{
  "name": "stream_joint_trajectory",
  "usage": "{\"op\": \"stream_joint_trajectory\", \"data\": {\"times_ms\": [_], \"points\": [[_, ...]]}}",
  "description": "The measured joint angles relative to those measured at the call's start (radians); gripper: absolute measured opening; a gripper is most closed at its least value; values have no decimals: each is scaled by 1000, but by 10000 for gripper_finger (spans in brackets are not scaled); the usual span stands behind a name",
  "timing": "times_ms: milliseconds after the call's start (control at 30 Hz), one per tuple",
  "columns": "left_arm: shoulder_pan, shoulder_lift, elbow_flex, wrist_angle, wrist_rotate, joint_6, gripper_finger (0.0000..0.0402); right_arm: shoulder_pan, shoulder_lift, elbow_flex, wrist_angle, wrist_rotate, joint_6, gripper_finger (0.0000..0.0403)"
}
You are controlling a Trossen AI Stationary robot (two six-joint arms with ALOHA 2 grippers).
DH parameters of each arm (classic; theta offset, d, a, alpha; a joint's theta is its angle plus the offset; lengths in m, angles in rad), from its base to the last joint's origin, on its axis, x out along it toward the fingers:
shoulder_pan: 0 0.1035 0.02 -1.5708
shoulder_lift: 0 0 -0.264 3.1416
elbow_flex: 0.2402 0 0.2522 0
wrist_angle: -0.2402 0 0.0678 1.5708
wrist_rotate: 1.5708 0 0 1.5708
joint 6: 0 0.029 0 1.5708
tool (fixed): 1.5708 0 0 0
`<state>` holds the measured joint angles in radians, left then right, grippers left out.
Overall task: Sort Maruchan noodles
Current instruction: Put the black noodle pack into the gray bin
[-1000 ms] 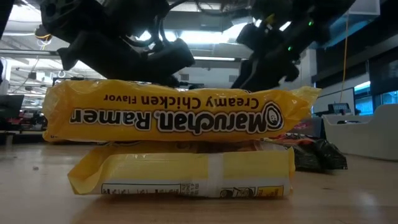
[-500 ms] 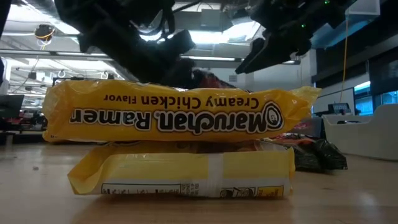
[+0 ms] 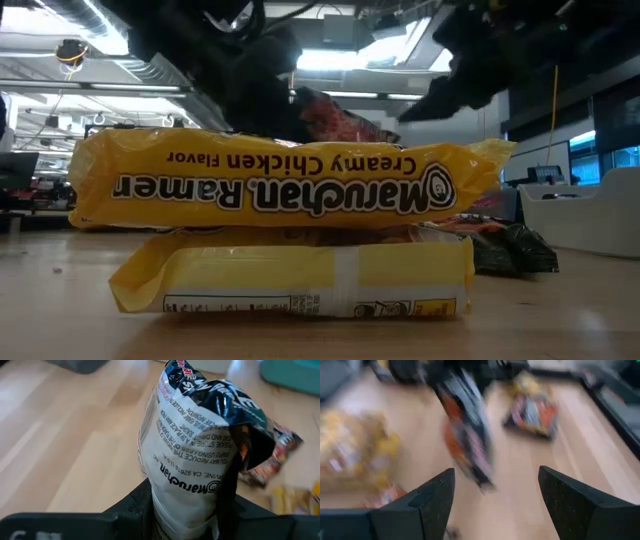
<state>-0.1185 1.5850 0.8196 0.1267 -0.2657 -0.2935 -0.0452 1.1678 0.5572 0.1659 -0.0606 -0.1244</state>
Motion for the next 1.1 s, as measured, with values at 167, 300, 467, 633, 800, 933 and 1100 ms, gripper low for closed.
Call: {"op": "stream_joint_trajectory", "data": {"times_ms": [167, 300, 467, 633, 800, 933, 1100], "points": [[23, 0, 0, 38, -5, -33, 119, 0, 4, -26, 96, -46, 16, 270], [15, -76, 0, 44, -4, 43, 119, -2, -2, -70, 160, -43, 42, 270], [11, -218, -1, 31, -39, 134, 119, -1, -19, -149, 364, -21, 56, 270], [15, -311, -102, 317, -93, 258, 119, -1, 19, -197, 643, -16, 64, 270], [51, -315, -211, 722, 14, 311, 119, -1, 76, -178, 700, 23, 29, 270], [67, -305, -257, 825, 56, 297, 119, -1, 116, -159, 678, 69, 32, 270], [69, -306, -260, 864, 85, 306, 119, -1, 196, -125, 819, 78, 37, 270]]}}
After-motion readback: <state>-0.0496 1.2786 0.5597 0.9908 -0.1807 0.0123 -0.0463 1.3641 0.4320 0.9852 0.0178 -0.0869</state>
